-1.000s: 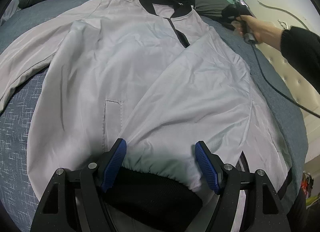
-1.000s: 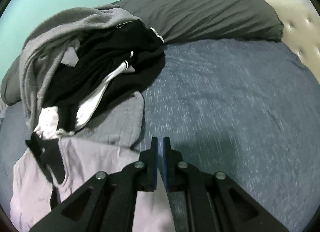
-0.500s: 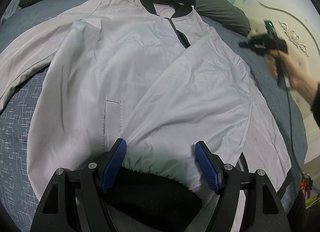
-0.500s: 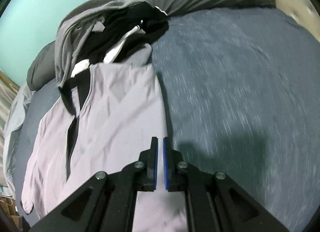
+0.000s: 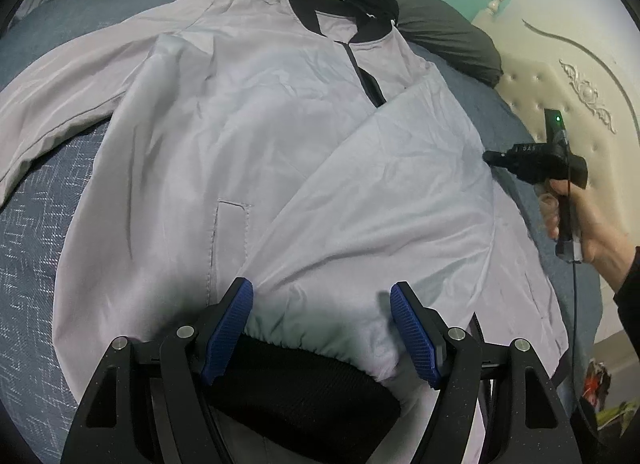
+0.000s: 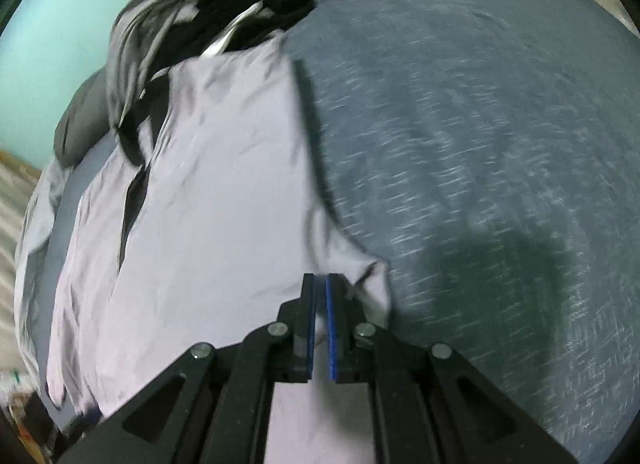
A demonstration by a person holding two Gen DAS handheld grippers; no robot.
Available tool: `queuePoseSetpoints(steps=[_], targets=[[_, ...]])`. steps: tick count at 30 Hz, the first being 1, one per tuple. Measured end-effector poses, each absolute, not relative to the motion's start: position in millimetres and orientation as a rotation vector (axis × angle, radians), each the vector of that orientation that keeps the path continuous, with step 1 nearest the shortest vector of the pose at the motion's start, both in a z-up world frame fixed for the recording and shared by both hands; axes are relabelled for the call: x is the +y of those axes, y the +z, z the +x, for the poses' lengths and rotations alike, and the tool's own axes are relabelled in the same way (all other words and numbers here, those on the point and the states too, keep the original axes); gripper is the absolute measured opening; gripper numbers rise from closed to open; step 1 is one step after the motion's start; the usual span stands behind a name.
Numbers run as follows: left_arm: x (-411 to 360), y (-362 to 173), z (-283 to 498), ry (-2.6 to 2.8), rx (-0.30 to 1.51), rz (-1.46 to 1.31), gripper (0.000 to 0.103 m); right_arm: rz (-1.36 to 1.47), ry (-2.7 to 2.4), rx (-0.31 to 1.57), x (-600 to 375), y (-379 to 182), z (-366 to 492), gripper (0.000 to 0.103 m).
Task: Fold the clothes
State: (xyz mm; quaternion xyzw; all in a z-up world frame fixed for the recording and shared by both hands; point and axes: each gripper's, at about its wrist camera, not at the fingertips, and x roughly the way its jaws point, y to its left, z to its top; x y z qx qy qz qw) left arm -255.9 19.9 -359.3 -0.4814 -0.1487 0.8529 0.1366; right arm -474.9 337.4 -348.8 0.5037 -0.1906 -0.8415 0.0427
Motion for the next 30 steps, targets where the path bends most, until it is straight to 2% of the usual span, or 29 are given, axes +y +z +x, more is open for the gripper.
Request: queuePoseSetpoints(steps=[4, 8, 15, 23, 30], targets=[[24.0, -359.1, -256.2, 2.483, -0.392, -1.394, 0.075, 1.436, -2.657, -0.658, 348.9, -333.1, -466.4, 0.004], [21.7, -356.1, -257.0, 2.482, -0.409, -1.397, 0.075, 1.502, -2.653, -0.623, 344.6, -340.5, -458.4, 0.005], [2.7, -329.9, -240.3, 2.533, -0.429, -1.364, 0.075, 1.233, -2.554, -0.844, 310.1, -319.1, -396.0, 0.005], [-9.3, -327.9, -219.1, 2.538, -0.431, -1.379, 0.075, 1.139, -2.42, -0.786, 248.6, -304.4, -333.8, 0.005], [-4.7, -330.2, -205.7, 2.529, -0.424, -1.369, 0.075, 1.109, -2.364, -0.836, 229.0, -313.2, -302.7, 0.005]])
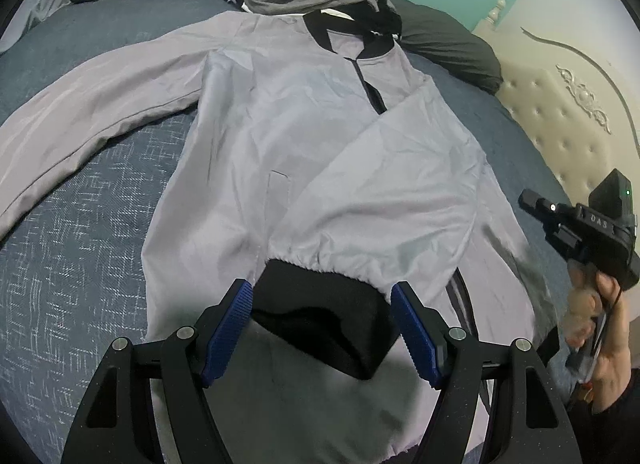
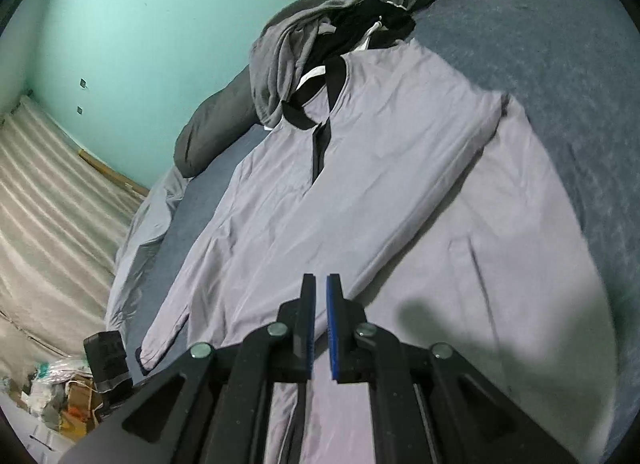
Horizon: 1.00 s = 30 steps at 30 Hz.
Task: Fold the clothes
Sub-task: 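Grasp the other sleeve's black cuff with the left tool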
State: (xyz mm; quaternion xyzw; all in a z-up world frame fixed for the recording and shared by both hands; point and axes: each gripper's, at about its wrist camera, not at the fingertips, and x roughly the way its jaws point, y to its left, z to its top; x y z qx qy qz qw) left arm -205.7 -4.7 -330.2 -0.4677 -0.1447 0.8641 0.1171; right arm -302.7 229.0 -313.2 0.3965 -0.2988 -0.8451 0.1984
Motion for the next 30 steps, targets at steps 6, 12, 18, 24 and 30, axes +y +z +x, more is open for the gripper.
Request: queuePoseSetpoints(steps=[6, 12, 18, 24, 30], targets=[[0.6, -324.3, -201.3, 2.57, -0.411, -1.343, 0.075, 1.11, -2.37, -0.847, 227.4, -324.5, -290.6, 0.005], [5.5, -303.7, -197.3, 2.635, -0.369, -1.311, 0.075, 1.06, -2.34, -0.865, 228.6, -321.0, -291.2, 0.005], [11.6, -287.9, -200.0, 2.63, -0.392, -1.313, 0.07, 1.019, -2.323, -0.929, 237.4, -319.7, -291.5, 0.005], [25.5, -293.6, -205.6, 2.6, -0.33, -1.369, 0.046, 0.989, -2.3, -1.008, 248.6, -317.8, -292.2, 0.005], [29.9, -321.4, -210.1, 2.552, -0.328, -1.484, 0.02, 0.97, -2.296, -1.05, 259.7, -316.2, -292.3, 0.005]])
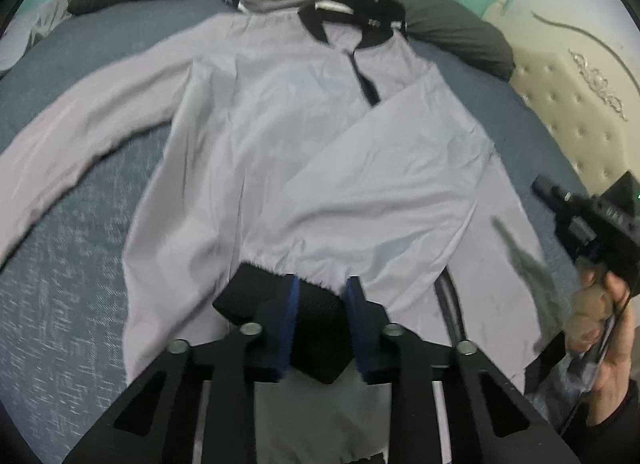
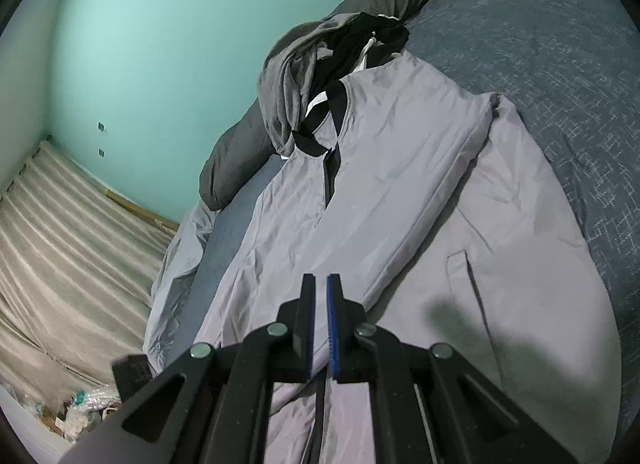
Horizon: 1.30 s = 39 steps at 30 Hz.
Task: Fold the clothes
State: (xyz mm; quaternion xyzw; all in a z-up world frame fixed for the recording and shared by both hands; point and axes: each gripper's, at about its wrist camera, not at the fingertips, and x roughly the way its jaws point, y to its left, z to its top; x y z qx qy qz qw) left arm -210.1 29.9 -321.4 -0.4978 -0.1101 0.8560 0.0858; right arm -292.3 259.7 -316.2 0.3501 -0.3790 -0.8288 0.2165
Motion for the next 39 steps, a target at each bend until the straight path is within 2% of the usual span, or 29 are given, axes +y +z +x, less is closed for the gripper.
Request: queuePoseSetpoints(steps=[6, 13, 20, 22, 23, 24, 26, 30, 39], targets=[[33.0, -350.0, -203.7, 2.486, -0.333, -1.59, 0.019, 0.972, -2.283, -1.081, 263.2, -317.5, -294.2, 0.005], [28.1, -337.2, -199.8, 2.51, -0.357, -1.557, 0.019, 0.962, -2.285, -1.09, 265.2, -315.7, -294.1, 0.005], [-42.7, -319.4, -187.2, 2.627, -0.538, -1.546, 0.021, 0.967, -2.295, -1.098, 272.3, -318.0, -295.3, 0.006], [-78.2, -317.3, -182.7, 2.685, -0.601, -1.556, 0.026, 0.971, -2.3, -1.099, 273.8, -319.1, -296.3, 0.006], [-97.1, -316.0, -179.1, 2.719, -0.635, -1.552, 0.035, 0.974, -2.302, -1.098, 273.8, -319.7, -296.7, 0.006], [-116.1, -314.8, -175.6, 2.753, -0.67, -1.547, 0.05, 0.976, -2.304, -1.096, 273.7, -320.3, -297.1, 0.006], [-157.9, -314.3, -168.1, 2.832, -0.762, -1.535, 0.063, 0.989, -2.303, -1.091, 270.9, -322.6, -298.3, 0.006], [-219.4, -323.0, -153.1, 2.904, -0.955, -1.569, 0.063, 1.015, -2.295, -1.049, 258.3, -325.6, -301.0, 0.006], [-283.3, -334.7, -112.1, 2.963, -1.176, -1.579, 0.067, 1.047, -2.287, -0.986, 243.7, -329.7, -302.0, 0.006]])
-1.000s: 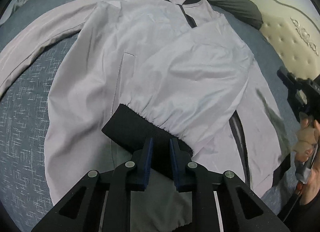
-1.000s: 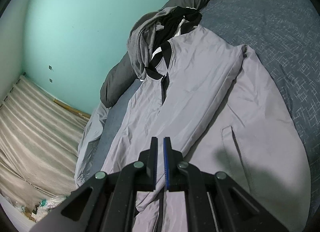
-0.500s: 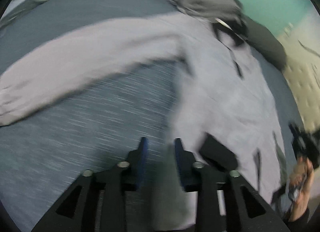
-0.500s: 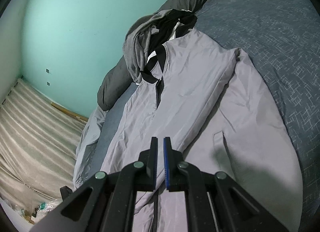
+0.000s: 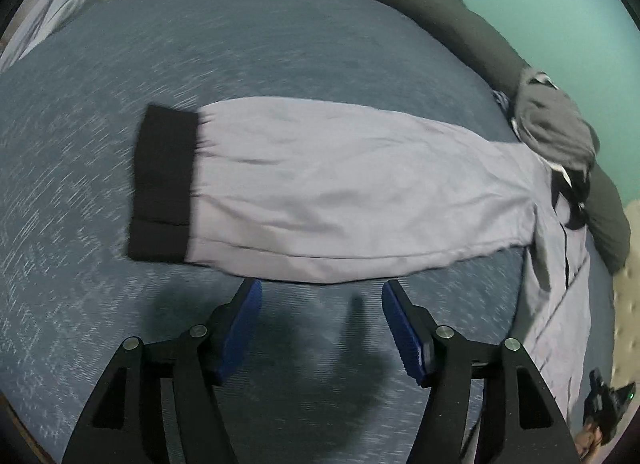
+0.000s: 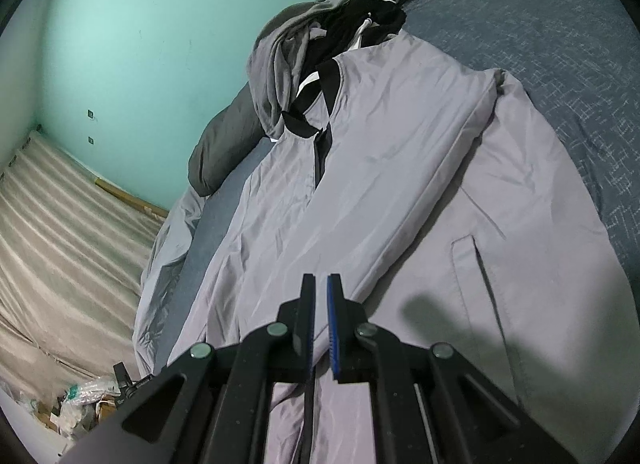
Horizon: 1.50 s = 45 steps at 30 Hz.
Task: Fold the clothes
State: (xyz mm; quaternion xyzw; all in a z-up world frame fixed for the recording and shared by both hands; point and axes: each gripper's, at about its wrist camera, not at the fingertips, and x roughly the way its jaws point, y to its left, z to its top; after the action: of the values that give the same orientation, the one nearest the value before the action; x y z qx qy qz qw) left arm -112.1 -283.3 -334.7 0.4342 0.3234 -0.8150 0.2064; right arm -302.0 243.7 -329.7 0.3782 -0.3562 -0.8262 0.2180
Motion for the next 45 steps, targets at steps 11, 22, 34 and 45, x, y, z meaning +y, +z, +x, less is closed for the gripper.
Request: queuePoseSetpoints(steps=[11, 22, 34, 45], targets=[[-330.6, -339.6, -84.3, -2.157, 1.086, 1.01, 0.067, 1.045, -2.295, -0.977, 243.3, -328.5, -302.3, 0.006], [-338.1, -339.2, -95.7, -2.15, 1.048, 0.966, 0.063, 1.061, -2.295, -0.976, 243.9, -332.6, -303.7, 0.006], [-322.6, -259.3, -110.1, -2.343, 0.904, 0.855, 0.024, 1.058, -2.286, -0.991, 246.8, -333.3, -303.3, 0.006], [-226.1, -115.4, -198.3, -2.682, 0.651, 0.801, 0.02, 1.057, -2.262, -1.034, 255.1, -334.1, -308.1, 0.006]])
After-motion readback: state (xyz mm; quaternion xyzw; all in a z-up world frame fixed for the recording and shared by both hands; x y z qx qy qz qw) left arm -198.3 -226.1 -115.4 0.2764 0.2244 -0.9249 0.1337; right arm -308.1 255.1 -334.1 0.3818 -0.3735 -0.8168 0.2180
